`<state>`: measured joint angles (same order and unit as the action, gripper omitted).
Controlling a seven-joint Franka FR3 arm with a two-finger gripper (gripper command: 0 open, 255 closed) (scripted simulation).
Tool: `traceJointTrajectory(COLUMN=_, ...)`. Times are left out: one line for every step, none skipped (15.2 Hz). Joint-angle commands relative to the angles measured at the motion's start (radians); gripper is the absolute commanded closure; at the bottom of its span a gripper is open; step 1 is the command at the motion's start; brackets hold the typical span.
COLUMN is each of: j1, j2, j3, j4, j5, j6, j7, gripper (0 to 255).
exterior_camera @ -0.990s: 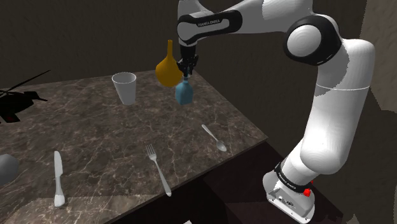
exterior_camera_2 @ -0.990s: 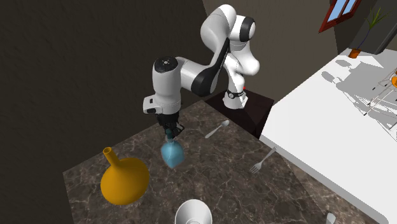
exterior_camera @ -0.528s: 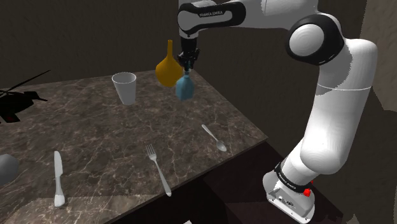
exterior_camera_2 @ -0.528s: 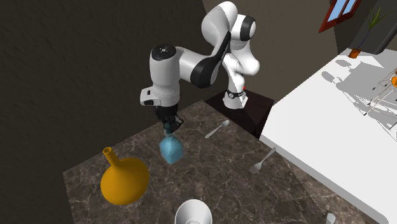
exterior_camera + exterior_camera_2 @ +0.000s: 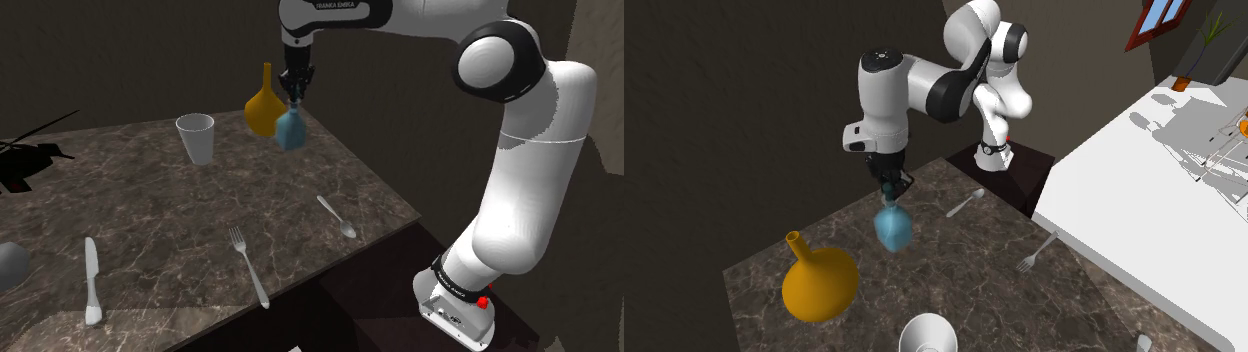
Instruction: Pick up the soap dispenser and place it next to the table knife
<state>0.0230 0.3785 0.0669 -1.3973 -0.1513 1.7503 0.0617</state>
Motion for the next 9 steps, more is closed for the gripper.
traceJointTrajectory(j1=0.019, j2=-0.029, j3=0.01, j4=-0.034, j5=-0.001, j6=0.001, j7=0.03, gripper=255)
traceJointTrajectory(j1=0.032, j2=-0.046, j3=0.016, j4=-0.058, j5=-0.001, j6=0.006, j7=0.05, gripper=255)
traceJointTrajectory(j1=0.044, j2=-0.061, j3=0.023, j4=-0.081, j5=-0.002, j6=0.01, j7=0.07, gripper=255)
traceJointTrajectory(j1=0.057, j2=-0.076, j3=0.03, j4=-0.101, j5=-0.002, j6=0.014, j7=0.09, gripper=255)
traceJointTrajectory(j1=0.069, j2=-0.09, j3=0.037, j4=-0.121, j5=-0.002, j6=0.017, j7=0.111, gripper=255)
traceJointTrajectory(j1=0.081, j2=-0.102, j3=0.044, j4=-0.138, j5=-0.002, j6=0.019, j7=0.131, gripper=255)
traceJointTrajectory(j1=0.094, j2=-0.114, j3=0.052, j4=-0.154, j5=-0.002, j6=0.021, j7=0.152, gripper=255)
traceJointTrajectory(j1=0.106, j2=-0.125, j3=0.06, j4=-0.169, j5=-0.002, j6=0.023, j7=0.173, gripper=255)
traceJointTrajectory(j1=0.119, j2=-0.134, j3=0.068, j4=-0.182, j5=-0.002, j6=0.023, j7=0.193, gripper=255)
